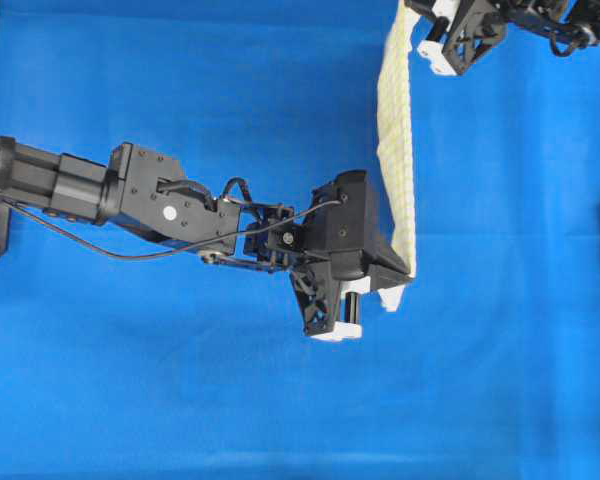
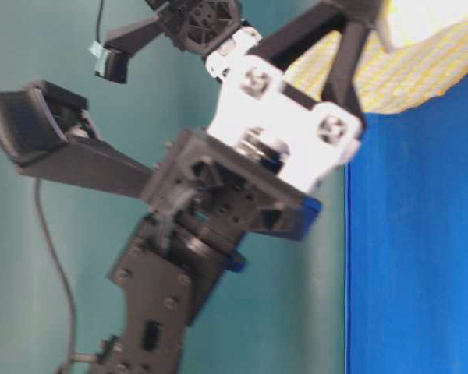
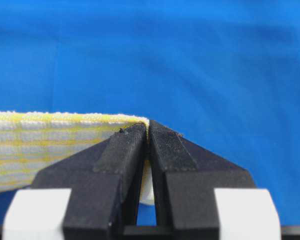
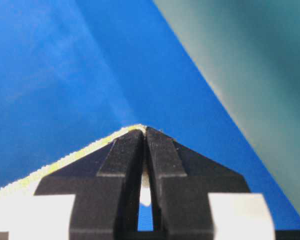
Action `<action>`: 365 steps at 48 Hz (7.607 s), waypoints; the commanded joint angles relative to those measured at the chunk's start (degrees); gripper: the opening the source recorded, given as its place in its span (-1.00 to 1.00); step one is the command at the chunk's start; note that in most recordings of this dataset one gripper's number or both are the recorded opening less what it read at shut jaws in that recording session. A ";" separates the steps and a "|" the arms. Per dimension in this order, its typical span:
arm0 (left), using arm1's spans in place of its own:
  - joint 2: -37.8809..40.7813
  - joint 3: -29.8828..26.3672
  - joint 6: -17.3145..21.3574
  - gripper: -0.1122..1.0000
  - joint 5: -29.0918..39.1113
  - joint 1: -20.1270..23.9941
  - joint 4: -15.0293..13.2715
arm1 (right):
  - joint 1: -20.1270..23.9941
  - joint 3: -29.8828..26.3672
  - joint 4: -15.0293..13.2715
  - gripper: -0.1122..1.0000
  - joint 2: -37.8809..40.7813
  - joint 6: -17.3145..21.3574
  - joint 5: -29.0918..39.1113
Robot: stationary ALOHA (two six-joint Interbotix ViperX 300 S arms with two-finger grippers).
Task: Fold the yellow towel.
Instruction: 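Lift the strip and rotate it vertical, right gripper carrying its end upward, then release the vertical strip and open both grippers, then move both grippers to the strip's top end and grasp its corners, then fold the top end down over the strip's lower half with both grippers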
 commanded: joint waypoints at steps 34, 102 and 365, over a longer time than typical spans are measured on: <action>-6.86 11.07 -1.41 -0.77 -3.34 -1.41 -0.26 | 5.54 -14.06 -0.53 -0.77 12.30 -0.18 -0.53; -32.34 29.27 -2.46 0.52 8.96 7.65 -0.09 | 5.71 -2.11 -0.26 0.41 -5.36 1.14 2.99; -10.81 24.43 -12.04 -0.76 -8.70 -0.09 -0.35 | 39.29 10.72 24.79 -0.70 3.16 1.67 -9.49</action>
